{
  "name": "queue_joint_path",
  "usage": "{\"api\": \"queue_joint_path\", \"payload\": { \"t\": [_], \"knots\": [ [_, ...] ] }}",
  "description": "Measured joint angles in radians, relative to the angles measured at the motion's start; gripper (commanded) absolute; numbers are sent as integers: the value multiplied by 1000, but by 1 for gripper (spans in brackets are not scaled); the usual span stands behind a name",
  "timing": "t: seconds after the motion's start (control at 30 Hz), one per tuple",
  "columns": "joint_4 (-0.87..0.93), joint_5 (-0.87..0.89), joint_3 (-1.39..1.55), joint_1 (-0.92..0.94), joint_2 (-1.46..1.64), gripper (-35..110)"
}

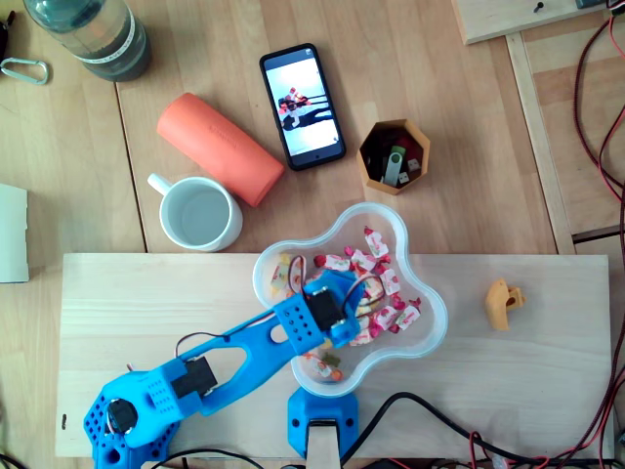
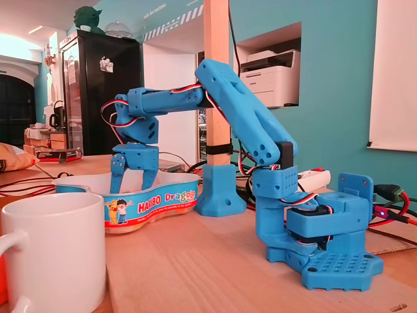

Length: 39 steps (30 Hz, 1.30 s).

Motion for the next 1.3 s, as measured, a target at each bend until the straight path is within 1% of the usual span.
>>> {"api": "queue_joint_path", "payload": {
  "t": [0.43, 0.77, 1.17, 1.3],
  "knots": [
    [5, 6, 0, -8, 5, 23],
    [6, 6, 0, -8, 103, 22],
    [0, 12, 0, -17, 104, 23],
    [0, 17, -48, -26, 64, 23]
  ]
}}
